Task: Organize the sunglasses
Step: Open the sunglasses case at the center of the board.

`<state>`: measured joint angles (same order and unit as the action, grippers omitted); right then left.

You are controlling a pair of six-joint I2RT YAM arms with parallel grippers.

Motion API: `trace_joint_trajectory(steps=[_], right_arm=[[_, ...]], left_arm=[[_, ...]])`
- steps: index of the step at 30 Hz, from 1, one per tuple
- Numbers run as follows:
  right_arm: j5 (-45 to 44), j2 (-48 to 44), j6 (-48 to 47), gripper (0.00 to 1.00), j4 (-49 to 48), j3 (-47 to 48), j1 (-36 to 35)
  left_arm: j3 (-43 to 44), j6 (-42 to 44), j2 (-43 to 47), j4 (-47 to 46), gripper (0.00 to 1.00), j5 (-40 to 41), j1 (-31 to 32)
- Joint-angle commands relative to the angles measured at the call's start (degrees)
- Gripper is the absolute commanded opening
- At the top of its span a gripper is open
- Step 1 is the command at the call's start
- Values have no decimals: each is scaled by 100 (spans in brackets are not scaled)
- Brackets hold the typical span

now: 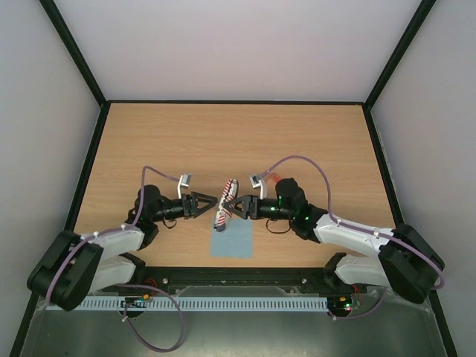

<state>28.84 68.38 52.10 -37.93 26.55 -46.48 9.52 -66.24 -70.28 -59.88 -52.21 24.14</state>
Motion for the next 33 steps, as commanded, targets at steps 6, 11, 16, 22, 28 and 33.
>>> trace_joint_trajectory(steps=[6, 11, 16, 22, 28, 33], right_arm=[[-501, -25, -427, 41, 893, 395, -38], [-511, 116, -388, 41, 954, 538, -39], [-405, 159, -341, 41, 925, 612, -37], [-252, 109, -266, 40, 846, 625, -43], [-50, -15, -145, 38, 663, 579, -37], [33, -155, -72, 38, 535, 490, -37]], left_arm=[[664, 1549, 1310, 2809, 70, 758, 251], [886, 1921, 1208, 3379, 65, 1287, 783], [919, 2088, 1091, 3623, 58, 1605, 940], [995, 2257, 1068, 3874, 56, 1786, 976], [977, 2308, 1066, 3972, 55, 1903, 971], [971, 2321, 1083, 4004, 55, 1954, 948]])
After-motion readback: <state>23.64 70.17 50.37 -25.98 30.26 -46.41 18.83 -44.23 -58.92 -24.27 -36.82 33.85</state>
